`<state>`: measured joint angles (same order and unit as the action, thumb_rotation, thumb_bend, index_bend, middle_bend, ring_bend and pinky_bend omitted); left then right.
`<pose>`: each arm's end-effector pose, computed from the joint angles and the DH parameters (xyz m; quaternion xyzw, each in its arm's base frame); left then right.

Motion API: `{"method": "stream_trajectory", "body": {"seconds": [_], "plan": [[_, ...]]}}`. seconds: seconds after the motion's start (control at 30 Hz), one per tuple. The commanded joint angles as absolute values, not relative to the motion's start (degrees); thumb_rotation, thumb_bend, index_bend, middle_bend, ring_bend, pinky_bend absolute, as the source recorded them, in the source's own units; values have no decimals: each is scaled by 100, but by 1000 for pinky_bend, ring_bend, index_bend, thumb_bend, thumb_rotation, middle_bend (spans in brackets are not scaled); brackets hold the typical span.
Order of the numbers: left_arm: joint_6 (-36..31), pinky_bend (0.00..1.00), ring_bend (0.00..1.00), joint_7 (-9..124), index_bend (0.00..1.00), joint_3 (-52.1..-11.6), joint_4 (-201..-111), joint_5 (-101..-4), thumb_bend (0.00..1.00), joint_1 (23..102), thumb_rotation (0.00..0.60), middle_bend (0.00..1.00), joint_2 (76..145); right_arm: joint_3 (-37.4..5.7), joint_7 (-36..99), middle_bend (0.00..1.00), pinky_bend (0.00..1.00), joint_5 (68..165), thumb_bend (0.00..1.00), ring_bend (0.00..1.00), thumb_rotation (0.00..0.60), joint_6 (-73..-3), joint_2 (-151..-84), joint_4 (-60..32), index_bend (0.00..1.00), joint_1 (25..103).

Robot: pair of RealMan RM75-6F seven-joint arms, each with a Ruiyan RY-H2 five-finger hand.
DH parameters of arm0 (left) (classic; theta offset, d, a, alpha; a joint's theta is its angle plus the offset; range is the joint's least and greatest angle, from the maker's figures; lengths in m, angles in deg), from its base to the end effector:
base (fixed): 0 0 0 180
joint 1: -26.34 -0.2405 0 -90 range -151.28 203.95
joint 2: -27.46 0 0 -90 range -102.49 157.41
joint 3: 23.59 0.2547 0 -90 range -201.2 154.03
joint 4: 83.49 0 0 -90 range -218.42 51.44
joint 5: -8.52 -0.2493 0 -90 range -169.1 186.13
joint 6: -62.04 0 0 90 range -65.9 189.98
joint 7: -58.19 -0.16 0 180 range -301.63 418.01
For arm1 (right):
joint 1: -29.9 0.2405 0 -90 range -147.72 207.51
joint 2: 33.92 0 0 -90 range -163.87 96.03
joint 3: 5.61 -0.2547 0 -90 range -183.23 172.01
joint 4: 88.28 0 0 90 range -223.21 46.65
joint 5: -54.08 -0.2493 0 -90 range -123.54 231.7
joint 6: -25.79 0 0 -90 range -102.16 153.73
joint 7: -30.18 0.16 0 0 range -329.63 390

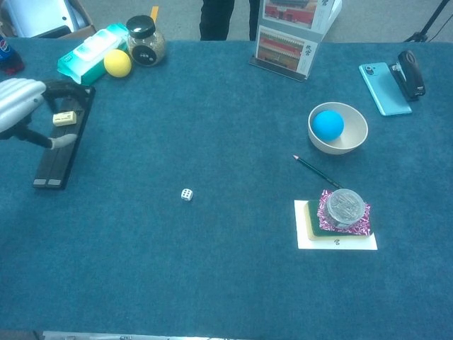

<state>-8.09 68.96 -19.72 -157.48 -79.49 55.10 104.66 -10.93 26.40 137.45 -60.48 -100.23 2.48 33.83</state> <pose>-0.2891 0.3075 0.0241 -0.7311 -0.3703 -0.3904 0.4195 -0.3318 -0.2052 0.1253 0.5737 -0.3690 0.3793 0.6251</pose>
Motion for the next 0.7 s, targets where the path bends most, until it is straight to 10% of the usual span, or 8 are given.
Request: {"method": "stream_trajectory", "body": {"seconds": [0.03,0.7], "plan": [[-752,448,240,6045,365,-1853,-16471,-7516,283,5144,600,249,9718,-1063,2502,437,280,13765,68,305,600,-6081,-9845,443,585,3334],[-2396,446,229,5653,334,-2526,-16414,-6936,283,3975,600,242,9667,-1028,2271,437,280,13702,67,305,600,-6074,-9599,821,584,3253]]}}
